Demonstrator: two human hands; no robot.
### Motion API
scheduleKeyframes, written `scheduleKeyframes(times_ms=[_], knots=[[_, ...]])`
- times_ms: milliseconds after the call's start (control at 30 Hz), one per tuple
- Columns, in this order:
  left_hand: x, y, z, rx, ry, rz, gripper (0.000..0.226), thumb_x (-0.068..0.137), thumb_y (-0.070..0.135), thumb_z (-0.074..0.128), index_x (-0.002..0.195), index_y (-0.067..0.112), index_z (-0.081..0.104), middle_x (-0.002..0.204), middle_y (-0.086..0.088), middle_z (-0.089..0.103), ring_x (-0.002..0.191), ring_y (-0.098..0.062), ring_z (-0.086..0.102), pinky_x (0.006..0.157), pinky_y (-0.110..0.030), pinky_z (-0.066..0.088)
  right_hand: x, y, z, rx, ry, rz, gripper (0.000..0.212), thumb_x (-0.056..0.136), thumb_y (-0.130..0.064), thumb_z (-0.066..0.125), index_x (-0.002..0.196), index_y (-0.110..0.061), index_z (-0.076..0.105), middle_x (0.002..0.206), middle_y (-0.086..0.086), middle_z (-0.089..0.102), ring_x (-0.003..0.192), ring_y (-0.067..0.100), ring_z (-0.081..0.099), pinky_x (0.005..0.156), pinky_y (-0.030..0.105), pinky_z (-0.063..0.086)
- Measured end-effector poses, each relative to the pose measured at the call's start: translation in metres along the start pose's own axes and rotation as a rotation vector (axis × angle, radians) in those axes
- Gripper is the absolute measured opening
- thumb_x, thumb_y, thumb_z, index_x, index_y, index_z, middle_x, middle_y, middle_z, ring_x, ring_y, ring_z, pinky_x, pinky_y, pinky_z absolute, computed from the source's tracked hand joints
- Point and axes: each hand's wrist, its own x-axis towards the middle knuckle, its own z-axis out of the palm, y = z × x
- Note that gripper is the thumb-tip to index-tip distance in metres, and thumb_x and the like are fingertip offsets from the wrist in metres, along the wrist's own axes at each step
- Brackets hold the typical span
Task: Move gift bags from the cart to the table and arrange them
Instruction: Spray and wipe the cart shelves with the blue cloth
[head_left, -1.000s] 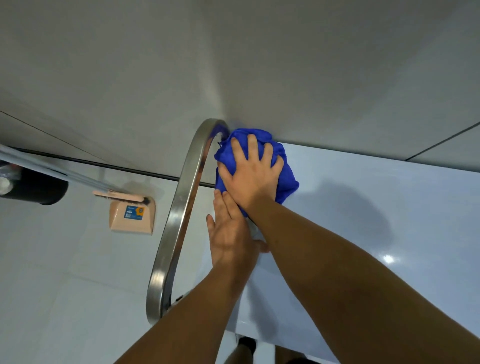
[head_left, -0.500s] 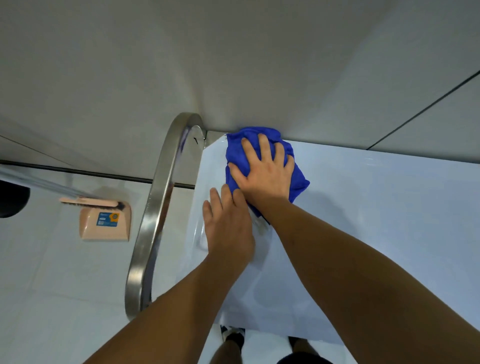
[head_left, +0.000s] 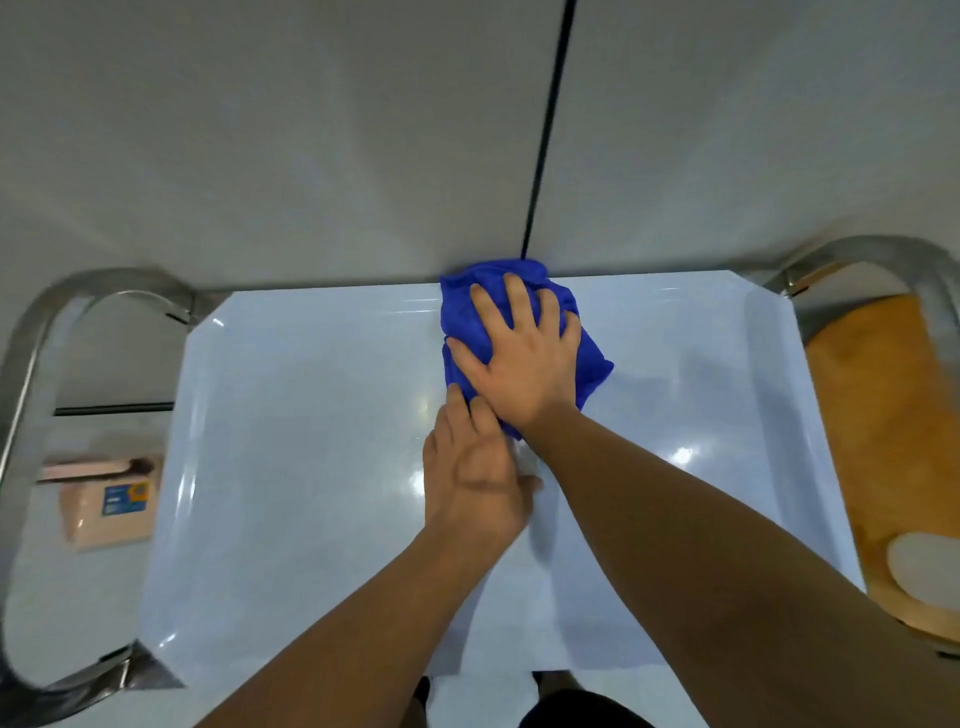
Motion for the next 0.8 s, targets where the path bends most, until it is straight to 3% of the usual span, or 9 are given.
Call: scheduleKeyframes(times_ms=[67,167,300,533,800], knots=[[-0.002,0.029,0.015,0.01,0.0,0.044,0.1,0.087,0.035,0.069,0.158,0.006,0.006,0.165,-0.015,0.009,0.151,-0.032,0.018,0.123,-0.044,0.022,-0.002,0.03,-0.006,0.001,-0.004,0.019,0.068,0.095,-0.073,0.027,0.154,-0.04,0.026,0.164,0.0,0.024,0.145,0.037,0.025,0.112,0.06,0.026],[-0.002,0.067,0.034,0.092,-0.082,0.062,0.121,0.079,0.056,0.077,0.158,0.016,-0.005,0.166,-0.009,-0.009,0.153,-0.033,0.008,0.124,-0.049,0.017,-0.006,0.083,-0.016,0.006,0.005,0.088,0.069,0.095,-0.074,0.027,0.155,-0.041,0.025,0.165,0.0,0.021,0.146,0.037,0.024,0.113,0.061,0.024],[-0.003,0.113,0.056,0.286,-0.216,0.096,0.122,0.082,0.066,0.068,0.157,0.021,-0.017,0.163,-0.014,-0.025,0.15,-0.05,-0.01,0.122,-0.06,0.007,-0.013,0.157,-0.031,-0.002,0.06,0.212,0.069,0.095,-0.074,0.028,0.155,-0.039,0.027,0.165,0.001,0.023,0.145,0.037,0.025,0.113,0.06,0.024],[0.004,0.132,0.063,0.417,-0.342,0.05,0.118,0.087,0.062,0.064,0.157,0.009,-0.014,0.162,-0.023,-0.024,0.143,-0.062,-0.014,0.117,-0.07,0.006,-0.02,0.229,-0.044,-0.055,0.111,0.307,0.069,0.094,-0.074,0.032,0.151,-0.036,0.036,0.161,0.002,0.031,0.143,0.04,0.031,0.114,0.06,0.024],[0.011,0.139,0.066,0.464,-0.376,0.018,0.124,0.084,0.063,0.069,0.157,0.006,-0.013,0.163,-0.025,-0.02,0.142,-0.064,-0.01,0.115,-0.072,0.01,-0.07,0.226,-0.049,-0.012,0.001,0.413,0.071,0.096,-0.075,0.02,0.157,-0.038,0.016,0.167,0.001,0.014,0.151,0.037,0.013,0.118,0.062,0.019]])
